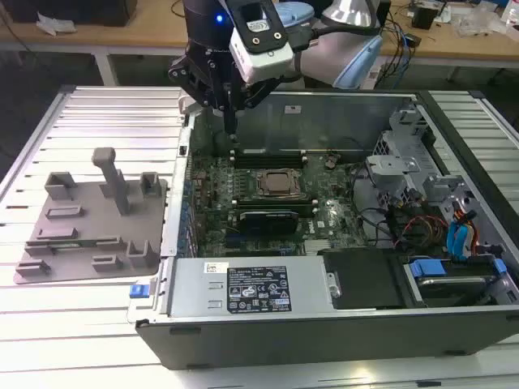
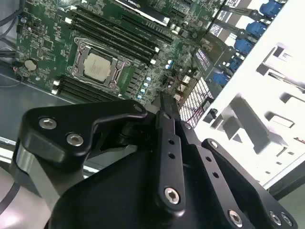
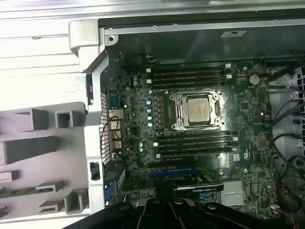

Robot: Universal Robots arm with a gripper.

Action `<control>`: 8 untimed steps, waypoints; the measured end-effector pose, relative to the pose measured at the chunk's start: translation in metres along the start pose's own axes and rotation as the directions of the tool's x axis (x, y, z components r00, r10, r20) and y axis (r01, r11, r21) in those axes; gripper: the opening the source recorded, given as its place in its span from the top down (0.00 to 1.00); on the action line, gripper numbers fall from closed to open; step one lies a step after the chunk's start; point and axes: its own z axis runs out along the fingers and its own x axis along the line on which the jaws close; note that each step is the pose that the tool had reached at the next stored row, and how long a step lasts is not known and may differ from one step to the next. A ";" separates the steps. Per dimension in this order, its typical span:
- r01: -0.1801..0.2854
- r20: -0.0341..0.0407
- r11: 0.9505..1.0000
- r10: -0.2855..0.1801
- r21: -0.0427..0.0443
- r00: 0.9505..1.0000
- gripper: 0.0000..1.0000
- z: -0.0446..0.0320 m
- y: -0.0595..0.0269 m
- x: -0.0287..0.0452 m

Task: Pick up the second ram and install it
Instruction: 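Reach for the second ram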

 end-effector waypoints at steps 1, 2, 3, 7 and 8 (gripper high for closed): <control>0.000 0.000 1.000 0.000 0.000 1.000 0.92 0.0000 0.0000 0.0002; 0.000 0.000 1.000 0.000 0.000 1.000 0.92 -0.0002 -0.0006 0.0079; 0.000 0.000 1.000 0.000 0.000 1.000 0.92 -0.0005 -0.0015 0.0196; 0.000 0.001 1.000 0.000 0.000 1.000 0.92 -0.0013 -0.0037 0.0498; 0.000 0.001 1.000 0.000 0.000 1.000 0.92 -0.0014 -0.0040 0.0541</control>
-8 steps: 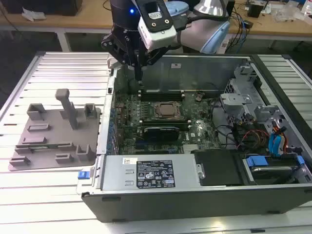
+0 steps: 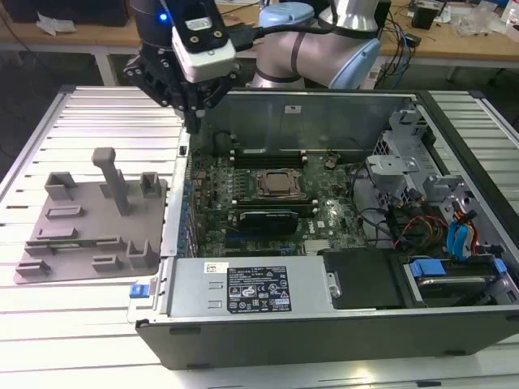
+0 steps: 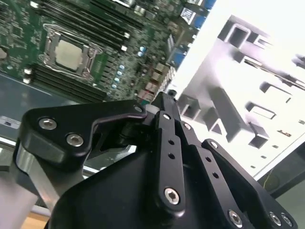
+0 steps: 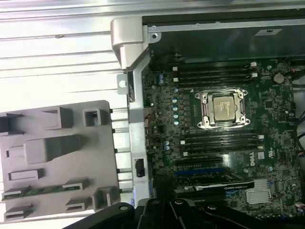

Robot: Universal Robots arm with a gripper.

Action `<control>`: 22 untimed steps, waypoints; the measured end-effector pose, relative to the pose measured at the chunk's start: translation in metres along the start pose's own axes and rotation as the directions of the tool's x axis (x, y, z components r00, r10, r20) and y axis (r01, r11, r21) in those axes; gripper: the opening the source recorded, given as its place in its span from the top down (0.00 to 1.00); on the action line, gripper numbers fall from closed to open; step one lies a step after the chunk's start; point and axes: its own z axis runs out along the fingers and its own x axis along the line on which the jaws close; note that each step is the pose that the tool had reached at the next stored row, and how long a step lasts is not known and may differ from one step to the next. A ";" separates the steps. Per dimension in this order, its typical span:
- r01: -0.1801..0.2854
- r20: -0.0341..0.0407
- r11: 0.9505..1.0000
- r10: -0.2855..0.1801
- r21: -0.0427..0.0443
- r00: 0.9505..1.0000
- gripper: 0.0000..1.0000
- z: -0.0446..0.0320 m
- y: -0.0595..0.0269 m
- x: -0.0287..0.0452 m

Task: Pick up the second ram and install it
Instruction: 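Reach for the second ram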

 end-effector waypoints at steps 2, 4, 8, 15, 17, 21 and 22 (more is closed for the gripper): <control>0.000 0.000 1.000 0.000 0.000 1.000 0.92 -0.0002 -0.0005 0.0069; 0.000 0.000 1.000 0.000 0.000 1.000 0.92 -0.0004 -0.0012 0.0161; 0.000 0.000 1.000 0.000 0.000 1.000 0.92 -0.0008 -0.0026 0.0350; 0.000 0.000 1.000 0.000 0.000 1.000 0.92 -0.0014 -0.0048 0.0641; 0.000 0.000 1.000 0.000 0.000 1.000 0.92 -0.0016 -0.0052 0.0698; 0.000 0.000 1.000 0.000 0.000 1.000 0.92 -0.0017 -0.0061 0.0815; 0.000 0.000 1.000 0.000 0.000 1.000 0.92 -0.0018 -0.0064 0.0861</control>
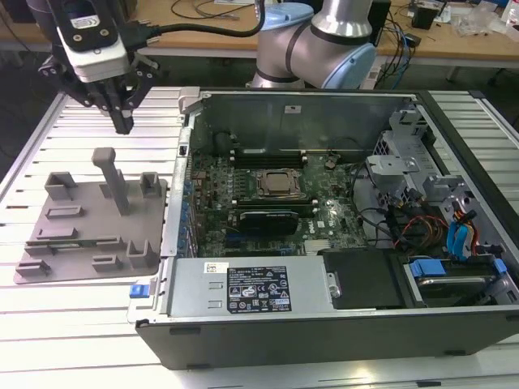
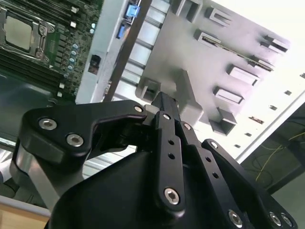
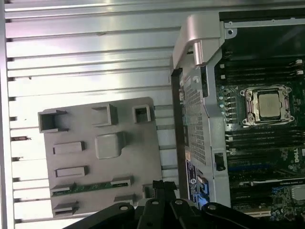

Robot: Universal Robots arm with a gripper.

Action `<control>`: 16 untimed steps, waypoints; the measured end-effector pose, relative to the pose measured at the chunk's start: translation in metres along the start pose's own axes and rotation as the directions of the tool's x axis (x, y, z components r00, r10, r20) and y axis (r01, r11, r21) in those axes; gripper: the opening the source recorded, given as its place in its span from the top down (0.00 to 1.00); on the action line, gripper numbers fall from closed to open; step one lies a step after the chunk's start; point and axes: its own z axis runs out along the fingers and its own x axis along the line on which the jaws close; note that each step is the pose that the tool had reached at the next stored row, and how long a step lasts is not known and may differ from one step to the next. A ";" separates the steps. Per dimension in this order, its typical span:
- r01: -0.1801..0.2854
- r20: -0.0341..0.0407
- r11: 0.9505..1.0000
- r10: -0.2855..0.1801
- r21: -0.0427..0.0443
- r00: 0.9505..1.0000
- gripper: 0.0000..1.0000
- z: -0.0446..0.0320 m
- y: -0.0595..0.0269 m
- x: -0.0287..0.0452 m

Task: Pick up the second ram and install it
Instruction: 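Reach for the second ram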

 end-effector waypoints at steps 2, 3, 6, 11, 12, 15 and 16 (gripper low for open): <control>0.000 0.000 1.000 0.000 0.000 1.000 0.92 -0.0001 -0.0006 0.0082; 0.000 0.000 1.000 0.000 0.000 1.000 0.92 -0.0002 -0.0008 0.0108; 0.000 0.000 1.000 0.000 0.000 1.000 0.92 -0.0003 -0.0016 0.0210; 0.000 0.000 1.000 0.000 0.000 1.000 0.92 -0.0003 -0.0026 0.0346; 0.000 0.000 1.000 0.000 0.000 1.000 0.92 -0.0002 -0.0028 0.0365; 0.000 0.000 1.000 0.000 0.000 1.000 0.92 0.0000 -0.0033 0.0442; 0.000 0.000 1.000 0.000 0.000 1.000 0.92 0.0000 -0.0035 0.0464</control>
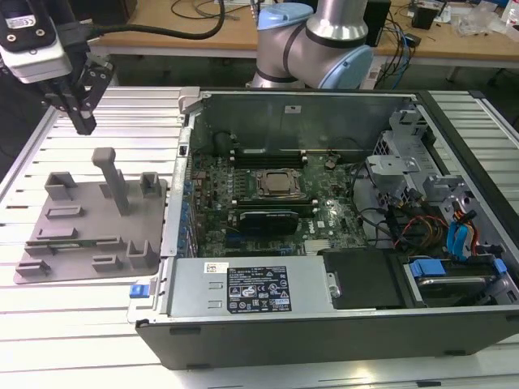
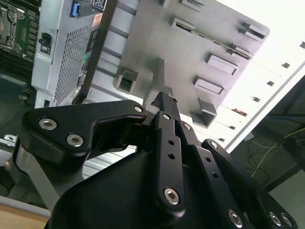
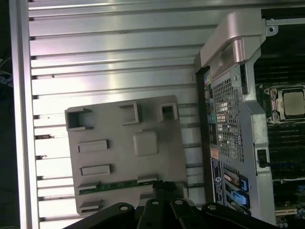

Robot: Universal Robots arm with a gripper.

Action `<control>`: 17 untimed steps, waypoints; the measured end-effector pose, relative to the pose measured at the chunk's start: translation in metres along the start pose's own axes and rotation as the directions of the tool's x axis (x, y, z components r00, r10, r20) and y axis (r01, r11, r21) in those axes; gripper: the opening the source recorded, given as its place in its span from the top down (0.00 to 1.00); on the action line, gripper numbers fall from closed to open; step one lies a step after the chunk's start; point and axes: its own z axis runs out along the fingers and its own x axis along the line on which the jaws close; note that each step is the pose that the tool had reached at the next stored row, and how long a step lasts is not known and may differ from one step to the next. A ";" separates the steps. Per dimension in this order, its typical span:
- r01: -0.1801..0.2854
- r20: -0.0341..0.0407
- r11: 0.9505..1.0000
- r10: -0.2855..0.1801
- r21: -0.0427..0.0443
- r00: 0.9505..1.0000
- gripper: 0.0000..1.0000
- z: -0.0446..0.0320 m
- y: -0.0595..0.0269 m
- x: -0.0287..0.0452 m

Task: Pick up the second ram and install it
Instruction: 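Reach for the second ram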

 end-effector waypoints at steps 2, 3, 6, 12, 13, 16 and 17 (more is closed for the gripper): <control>0.000 0.000 1.000 0.000 0.000 1.000 0.92 0.0001 -0.0005 0.0066; 0.000 0.000 1.000 0.000 0.000 1.000 0.92 0.0002 -0.0009 0.0107; 0.000 0.000 1.000 0.000 0.000 1.000 0.92 0.0003 -0.0014 0.0179; 0.000 0.000 1.000 0.000 0.000 1.000 0.92 0.0008 -0.0030 0.0386; 0.000 0.000 1.000 0.000 0.000 1.000 0.92 0.0009 -0.0032 0.0417; 0.000 0.000 1.000 0.000 0.000 1.000 0.92 0.0014 -0.0037 0.0482; 0.000 0.000 1.000 0.000 0.000 1.000 0.92 0.0014 -0.0038 0.0491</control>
